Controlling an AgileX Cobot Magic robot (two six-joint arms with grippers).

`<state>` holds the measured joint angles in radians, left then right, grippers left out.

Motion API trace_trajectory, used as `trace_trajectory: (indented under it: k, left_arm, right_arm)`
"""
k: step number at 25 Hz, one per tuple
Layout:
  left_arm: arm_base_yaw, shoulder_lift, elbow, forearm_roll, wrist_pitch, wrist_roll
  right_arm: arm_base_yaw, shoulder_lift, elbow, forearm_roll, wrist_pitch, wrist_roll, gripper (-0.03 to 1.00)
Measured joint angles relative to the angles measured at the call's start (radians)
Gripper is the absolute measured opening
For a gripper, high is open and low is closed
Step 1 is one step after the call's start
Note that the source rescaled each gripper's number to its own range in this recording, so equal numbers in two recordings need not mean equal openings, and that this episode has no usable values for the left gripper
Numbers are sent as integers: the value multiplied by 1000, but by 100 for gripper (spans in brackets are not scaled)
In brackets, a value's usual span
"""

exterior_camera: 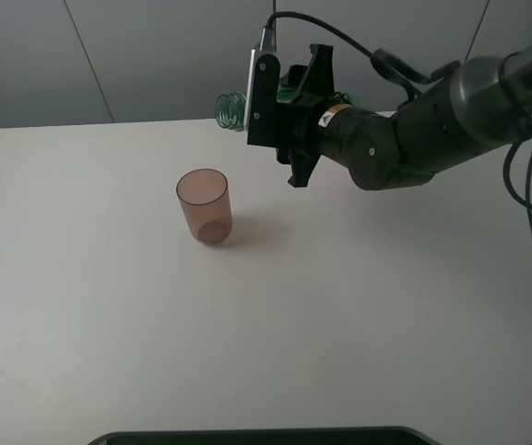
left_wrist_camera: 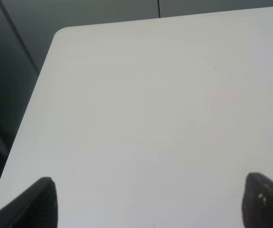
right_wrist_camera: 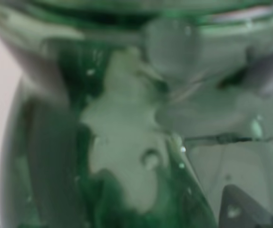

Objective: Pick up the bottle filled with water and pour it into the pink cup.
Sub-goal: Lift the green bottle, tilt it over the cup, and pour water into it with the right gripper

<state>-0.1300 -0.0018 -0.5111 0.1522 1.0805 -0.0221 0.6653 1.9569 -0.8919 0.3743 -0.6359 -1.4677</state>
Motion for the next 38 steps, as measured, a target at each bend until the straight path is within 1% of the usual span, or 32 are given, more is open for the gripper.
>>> trace_trajectory:
  k: [6, 14, 23, 34, 38]
  left_arm:
    - [0, 0, 0, 11, 0, -13]
    - [0, 0, 0, 16, 0, -26]
    - [0, 0, 0, 16, 0, -26]
    - [0, 0, 0, 16, 0, -26]
    - [0, 0, 0, 16, 0, -26]
  right_arm:
    - [0, 20, -21, -1, 5, -42, 0]
    - [0, 24, -41, 3, -4, -164, 0]
    - [0, 28, -41, 3, -2, -237, 0]
    - [0, 28, -41, 3, -2, -272, 0]
    - [0, 28, -41, 3, -2, -302, 0]
